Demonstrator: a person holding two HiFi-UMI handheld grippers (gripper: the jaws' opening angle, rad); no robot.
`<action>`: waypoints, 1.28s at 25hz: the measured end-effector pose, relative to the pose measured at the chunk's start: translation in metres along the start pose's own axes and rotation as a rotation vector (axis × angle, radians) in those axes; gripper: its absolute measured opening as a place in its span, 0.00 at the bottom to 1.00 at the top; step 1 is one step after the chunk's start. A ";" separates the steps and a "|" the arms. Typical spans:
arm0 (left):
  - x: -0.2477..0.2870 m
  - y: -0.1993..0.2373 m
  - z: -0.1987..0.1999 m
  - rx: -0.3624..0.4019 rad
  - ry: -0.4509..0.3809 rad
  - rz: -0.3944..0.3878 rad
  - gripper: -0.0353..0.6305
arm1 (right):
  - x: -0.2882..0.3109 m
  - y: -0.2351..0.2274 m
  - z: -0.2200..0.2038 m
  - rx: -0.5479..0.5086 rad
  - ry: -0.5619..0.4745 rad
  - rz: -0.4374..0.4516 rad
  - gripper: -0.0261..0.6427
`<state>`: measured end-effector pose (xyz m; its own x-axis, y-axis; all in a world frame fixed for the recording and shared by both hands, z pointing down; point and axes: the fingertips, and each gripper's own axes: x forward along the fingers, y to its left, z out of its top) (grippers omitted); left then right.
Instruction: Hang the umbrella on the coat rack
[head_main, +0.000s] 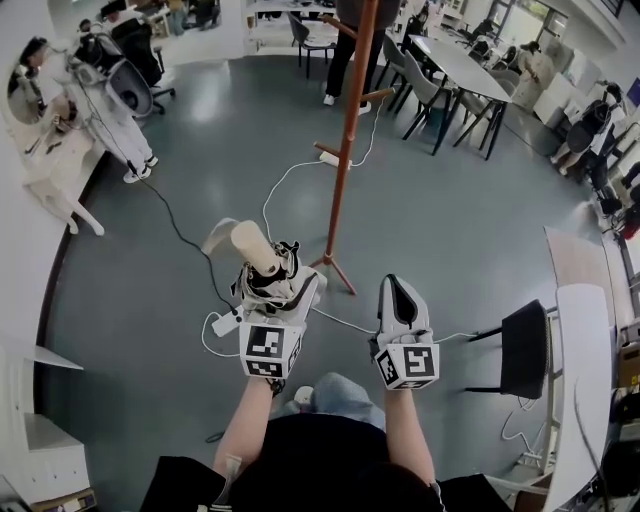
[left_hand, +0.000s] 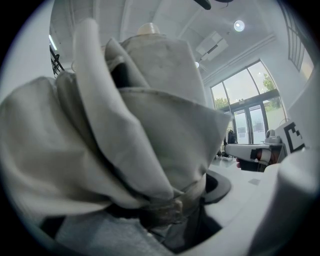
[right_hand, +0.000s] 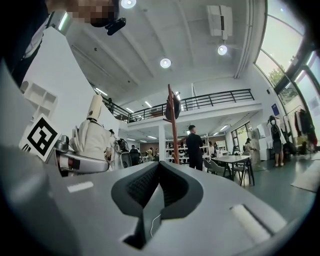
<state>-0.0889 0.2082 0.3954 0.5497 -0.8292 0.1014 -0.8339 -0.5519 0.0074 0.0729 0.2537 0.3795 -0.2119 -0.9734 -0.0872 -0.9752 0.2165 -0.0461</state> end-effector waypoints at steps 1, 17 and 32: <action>0.002 0.003 -0.002 -0.002 0.004 -0.002 0.52 | 0.002 0.000 -0.003 0.002 0.003 -0.003 0.05; 0.141 0.033 -0.022 0.001 0.035 -0.012 0.52 | 0.120 -0.074 -0.044 0.028 0.023 0.019 0.05; 0.319 0.075 -0.024 0.000 0.077 0.010 0.52 | 0.318 -0.170 -0.050 0.032 0.046 0.132 0.05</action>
<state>0.0223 -0.0955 0.4524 0.5356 -0.8255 0.1778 -0.8395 -0.5433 0.0063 0.1684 -0.0969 0.4093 -0.3420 -0.9384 -0.0486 -0.9362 0.3447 -0.0687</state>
